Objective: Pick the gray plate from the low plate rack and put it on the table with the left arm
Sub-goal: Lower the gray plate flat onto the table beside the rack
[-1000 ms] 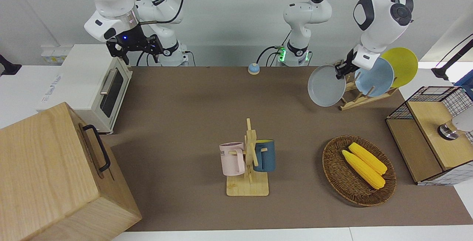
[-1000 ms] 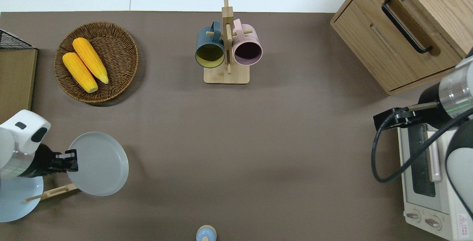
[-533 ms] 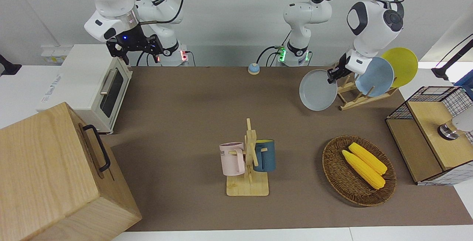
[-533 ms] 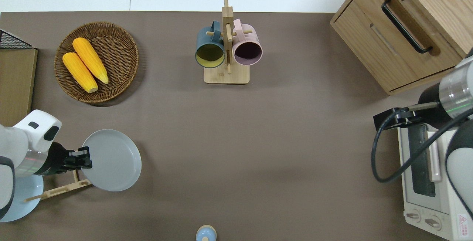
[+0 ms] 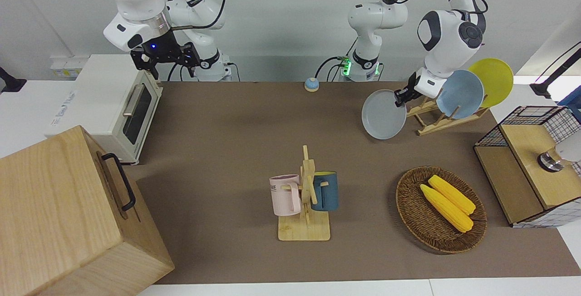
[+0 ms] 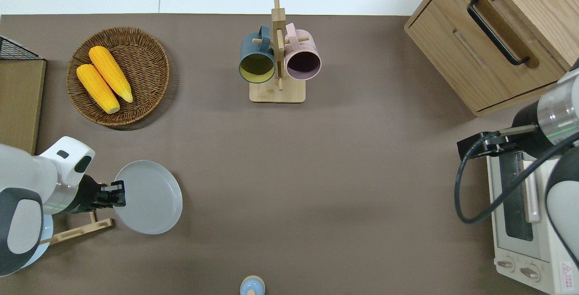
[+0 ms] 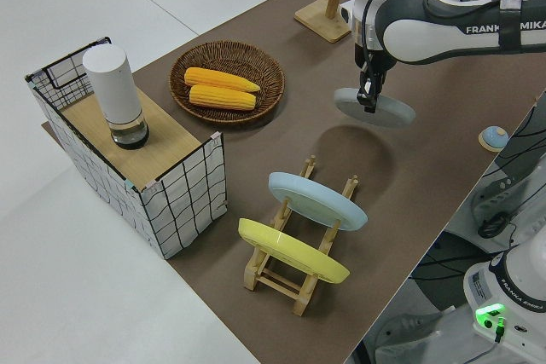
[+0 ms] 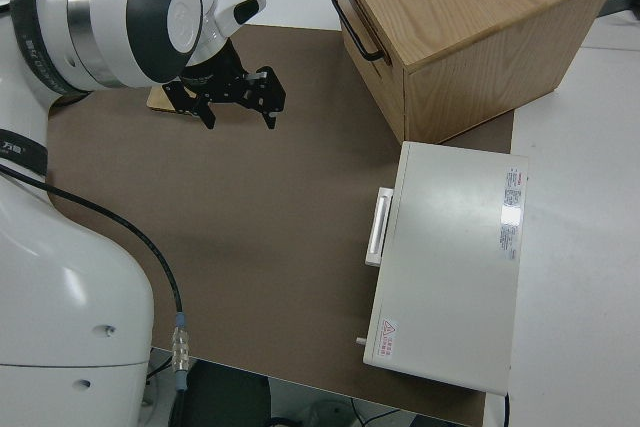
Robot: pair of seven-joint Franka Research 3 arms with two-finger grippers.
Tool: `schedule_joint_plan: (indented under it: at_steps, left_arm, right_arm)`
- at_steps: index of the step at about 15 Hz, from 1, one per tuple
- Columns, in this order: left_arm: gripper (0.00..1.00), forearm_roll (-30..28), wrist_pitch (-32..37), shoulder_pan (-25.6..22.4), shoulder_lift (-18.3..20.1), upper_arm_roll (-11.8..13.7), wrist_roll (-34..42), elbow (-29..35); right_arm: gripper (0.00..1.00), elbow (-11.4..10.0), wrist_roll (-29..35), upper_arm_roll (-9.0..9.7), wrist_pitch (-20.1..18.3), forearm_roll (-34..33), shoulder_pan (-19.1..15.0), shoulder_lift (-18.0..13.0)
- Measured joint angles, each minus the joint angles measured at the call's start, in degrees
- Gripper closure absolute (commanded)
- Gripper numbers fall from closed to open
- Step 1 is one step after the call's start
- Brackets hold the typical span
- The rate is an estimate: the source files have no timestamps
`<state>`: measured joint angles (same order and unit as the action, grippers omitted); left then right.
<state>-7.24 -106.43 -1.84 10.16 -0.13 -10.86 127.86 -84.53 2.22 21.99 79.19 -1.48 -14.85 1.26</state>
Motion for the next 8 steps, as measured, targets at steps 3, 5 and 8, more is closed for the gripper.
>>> schedule_joint_plan:
  at_steps: [3, 5, 8]
  left_arm:
    - [0.96, 0.0, -0.3, 0.0, -0.3, -0.2, 0.0, 0.1]
    - [0.95, 0.0, -0.7, 0.0, -0.5, -0.3, 0.0, 0.3]
    - [0.95, 0.0, -1.6, 0.0, -0.9, -0.6, -0.1, 0.9]
  right_arm:
    - [0.017, 0.0, 0.0, 0.00, 0.0, 0.0, 0.0, 0.0]
    - [0.017, 0.0, 0.0, 0.00, 0.0, 0.0, 0.0, 0.0]
    - [0.017, 0.0, 0.0, 0.00, 0.0, 0.0, 0.0, 0.0]
